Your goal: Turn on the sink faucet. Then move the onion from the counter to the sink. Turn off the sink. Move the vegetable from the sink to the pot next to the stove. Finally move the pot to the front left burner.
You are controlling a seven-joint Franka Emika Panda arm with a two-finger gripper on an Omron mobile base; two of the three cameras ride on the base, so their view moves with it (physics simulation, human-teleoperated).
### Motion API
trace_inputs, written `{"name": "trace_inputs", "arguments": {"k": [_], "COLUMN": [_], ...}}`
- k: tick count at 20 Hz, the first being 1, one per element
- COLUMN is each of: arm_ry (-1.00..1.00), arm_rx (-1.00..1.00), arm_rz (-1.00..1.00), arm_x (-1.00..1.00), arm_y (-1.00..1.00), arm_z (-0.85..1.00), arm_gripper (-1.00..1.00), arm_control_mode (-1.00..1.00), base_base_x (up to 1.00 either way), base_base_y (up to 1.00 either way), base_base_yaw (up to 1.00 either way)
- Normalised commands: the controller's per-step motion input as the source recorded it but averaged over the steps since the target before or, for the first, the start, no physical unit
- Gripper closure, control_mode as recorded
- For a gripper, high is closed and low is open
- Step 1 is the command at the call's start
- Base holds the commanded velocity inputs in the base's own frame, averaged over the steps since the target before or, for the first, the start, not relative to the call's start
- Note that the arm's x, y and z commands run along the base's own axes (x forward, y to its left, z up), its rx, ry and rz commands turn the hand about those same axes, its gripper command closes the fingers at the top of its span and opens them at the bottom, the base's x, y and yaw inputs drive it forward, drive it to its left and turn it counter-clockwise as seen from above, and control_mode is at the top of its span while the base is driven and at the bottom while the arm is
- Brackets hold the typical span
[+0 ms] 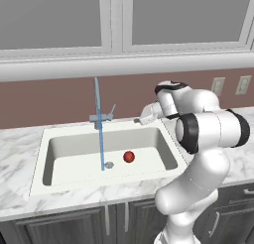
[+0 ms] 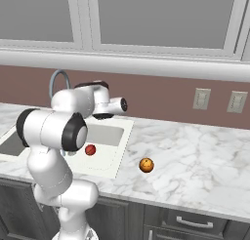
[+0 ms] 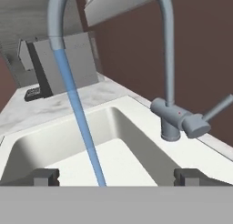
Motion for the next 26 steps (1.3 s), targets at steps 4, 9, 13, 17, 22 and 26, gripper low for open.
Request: {"name": "trace_inputs", "arguments": {"k": [4, 9, 13, 17, 22, 26], "arm_ry": [0.01, -0.01, -0.02, -0.04, -0.02, 0.0], "arm_rx": [-0.01, 0.0, 0.0, 0.04, 0.06, 0.06], "arm_rz": [0.0, 0.0, 0.01, 0.03, 0.04, 0.09], "arm_x": [0.16, 0.15, 0.17, 0.1, 0.21, 0.24], "arm_y": [0.12, 0.18, 0.09, 0.0, 0.0, 0.0], "arm_z": [0.1, 0.0, -0.03, -0.09, -0.02, 0.0], "arm_gripper": [-1.0, -1.0, -1.0, -1.0, -1.0, -1.0], "arm_control_mode": [-1.0, -1.0, -1.0, -1.0, -1.0, -1.0], "base_base_x": [0.0, 0.0, 0.0, 0.0, 0.0, 0.0], "base_base_y": [0.0, 0.0, 0.0, 0.0, 0.0, 0.0], "base_base_yaw": [0.0, 0.0, 0.0, 0.0, 0.0, 0.0]}}
